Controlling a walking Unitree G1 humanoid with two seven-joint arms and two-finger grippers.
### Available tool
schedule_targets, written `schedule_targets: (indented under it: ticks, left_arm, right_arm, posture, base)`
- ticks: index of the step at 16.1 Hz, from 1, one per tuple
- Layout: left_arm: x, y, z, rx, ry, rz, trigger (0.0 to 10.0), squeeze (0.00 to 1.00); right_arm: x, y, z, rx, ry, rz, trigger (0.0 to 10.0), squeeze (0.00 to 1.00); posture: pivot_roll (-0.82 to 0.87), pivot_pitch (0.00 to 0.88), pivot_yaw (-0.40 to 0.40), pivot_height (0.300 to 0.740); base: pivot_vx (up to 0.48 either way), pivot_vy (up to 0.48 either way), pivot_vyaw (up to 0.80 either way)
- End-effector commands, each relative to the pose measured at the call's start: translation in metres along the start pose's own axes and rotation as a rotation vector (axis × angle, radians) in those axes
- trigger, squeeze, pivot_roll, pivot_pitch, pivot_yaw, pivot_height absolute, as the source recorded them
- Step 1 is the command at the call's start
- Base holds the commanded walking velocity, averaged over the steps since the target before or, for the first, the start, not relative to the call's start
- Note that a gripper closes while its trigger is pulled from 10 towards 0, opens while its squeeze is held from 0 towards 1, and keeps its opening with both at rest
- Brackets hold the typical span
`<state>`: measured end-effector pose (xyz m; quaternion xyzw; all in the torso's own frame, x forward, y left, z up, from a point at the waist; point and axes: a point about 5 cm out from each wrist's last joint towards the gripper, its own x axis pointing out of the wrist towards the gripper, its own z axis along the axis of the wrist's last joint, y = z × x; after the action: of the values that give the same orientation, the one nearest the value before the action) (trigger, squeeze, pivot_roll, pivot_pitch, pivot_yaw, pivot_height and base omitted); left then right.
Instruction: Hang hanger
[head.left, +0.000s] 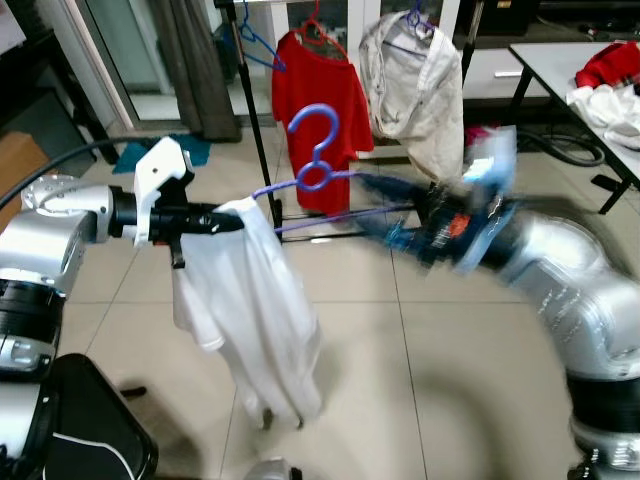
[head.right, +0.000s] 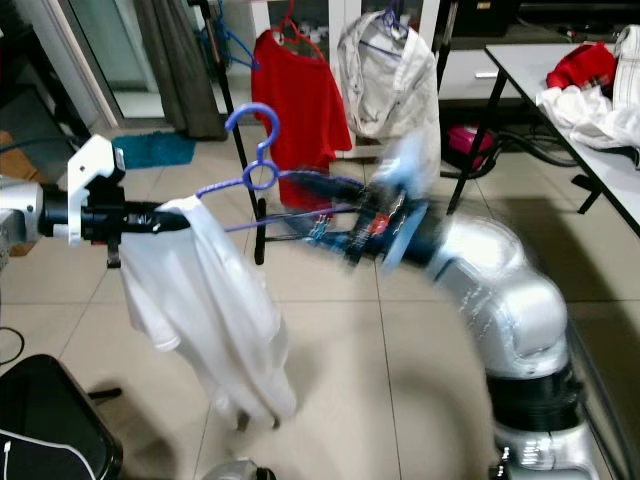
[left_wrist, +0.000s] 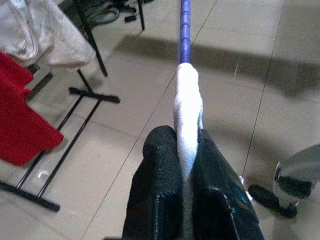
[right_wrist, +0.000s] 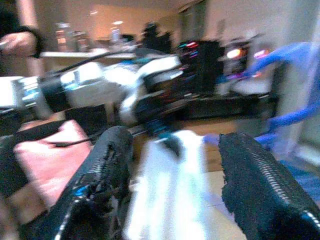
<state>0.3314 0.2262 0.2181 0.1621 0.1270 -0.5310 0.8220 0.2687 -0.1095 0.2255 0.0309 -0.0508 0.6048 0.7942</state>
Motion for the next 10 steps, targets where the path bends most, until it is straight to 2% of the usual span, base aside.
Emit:
schedule_targets:
  ticks: [1,2,4,7,8,9,10]
  left_arm:
    - [-0.005,0.002,0.022,0.055,-0.059,-0.002,0.0,0.00]
    - [-0.005,0.001,0.025,0.055,-0.076,-0.014,0.0,0.00]
    - [-0.005,-0.006,0.039,0.057,-0.122,-0.085,0.0,0.00]
    - [-0.006,-0.011,0.044,0.061,-0.129,-0.116,0.0,0.00]
    - [-0.007,-0.012,0.046,0.063,-0.131,-0.121,0.0,0.00]
    - [-0.007,-0.012,0.046,0.062,-0.132,-0.121,0.0,0.00]
    - [-0.007,-0.013,0.047,0.060,-0.135,-0.125,0.0,0.00]
  right_arm:
    - [0.007,0.005,0.000,-0.011,0.009,0.019,10.0,1.00]
    - [0.010,0.005,-0.004,-0.004,0.018,0.003,10.0,1.00]
    - [0.035,0.005,-0.017,-0.007,0.048,-0.098,10.0,1.00]
    - [0.051,-0.001,-0.020,-0.037,0.066,-0.168,10.0,1.00]
    - [0.053,-0.001,-0.021,-0.046,0.067,-0.164,10.0,0.65]
    - [0.054,-0.002,-0.021,-0.050,0.066,-0.167,10.0,0.38]
    - [0.056,-0.003,-0.022,-0.059,0.067,-0.181,10.0,0.00]
  posture:
    - [-0.03,0.000,0.129,0.740]
    - [-0.02,0.000,0.131,0.740]
    - [-0.02,0.000,0.138,0.740]
    - [-0.01,0.000,0.138,0.740]
    - [-0.01,0.000,0.138,0.740]
    - [-0.01,0.000,0.138,0.740]
    - [-0.01,0.000,0.138,0.740]
  base:
    - [0.000,0.000,0.00]
    - [0.000,0.000,0.00]
    - [0.000,0.000,0.00]
    - [0.000,0.000,0.00]
    - [0.000,0.000,0.00]
    - [0.000,0.000,0.00]
    - [0.000,0.000,0.00]
